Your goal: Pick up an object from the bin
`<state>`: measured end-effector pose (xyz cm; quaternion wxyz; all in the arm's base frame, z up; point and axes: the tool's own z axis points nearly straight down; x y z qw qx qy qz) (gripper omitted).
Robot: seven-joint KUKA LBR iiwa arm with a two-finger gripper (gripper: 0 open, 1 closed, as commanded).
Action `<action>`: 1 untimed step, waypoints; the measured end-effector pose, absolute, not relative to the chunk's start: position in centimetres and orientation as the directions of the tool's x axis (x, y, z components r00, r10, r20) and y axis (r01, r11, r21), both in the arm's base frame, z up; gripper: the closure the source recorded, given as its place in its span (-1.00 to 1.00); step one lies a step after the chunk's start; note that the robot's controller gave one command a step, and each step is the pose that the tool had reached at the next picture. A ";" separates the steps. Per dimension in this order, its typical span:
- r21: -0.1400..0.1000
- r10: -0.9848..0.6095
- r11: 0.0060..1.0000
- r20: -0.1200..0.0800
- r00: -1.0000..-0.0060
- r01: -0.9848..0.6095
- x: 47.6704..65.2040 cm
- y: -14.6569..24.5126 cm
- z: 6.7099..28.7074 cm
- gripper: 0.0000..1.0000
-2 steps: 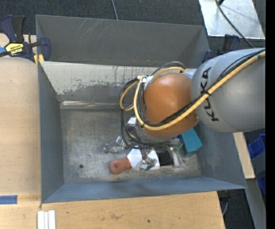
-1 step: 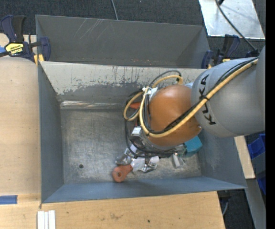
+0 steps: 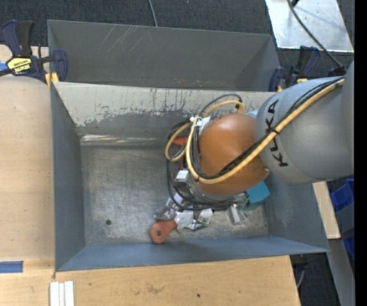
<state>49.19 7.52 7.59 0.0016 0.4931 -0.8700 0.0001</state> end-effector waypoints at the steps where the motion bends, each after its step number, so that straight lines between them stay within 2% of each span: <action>1: -0.002 -0.927 0.375 -0.017 -0.375 -0.927 49.6 6.0 7.7 1.00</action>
Offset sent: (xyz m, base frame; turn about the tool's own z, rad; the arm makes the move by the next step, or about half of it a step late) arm 0.0000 0.0368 -0.0059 -0.3855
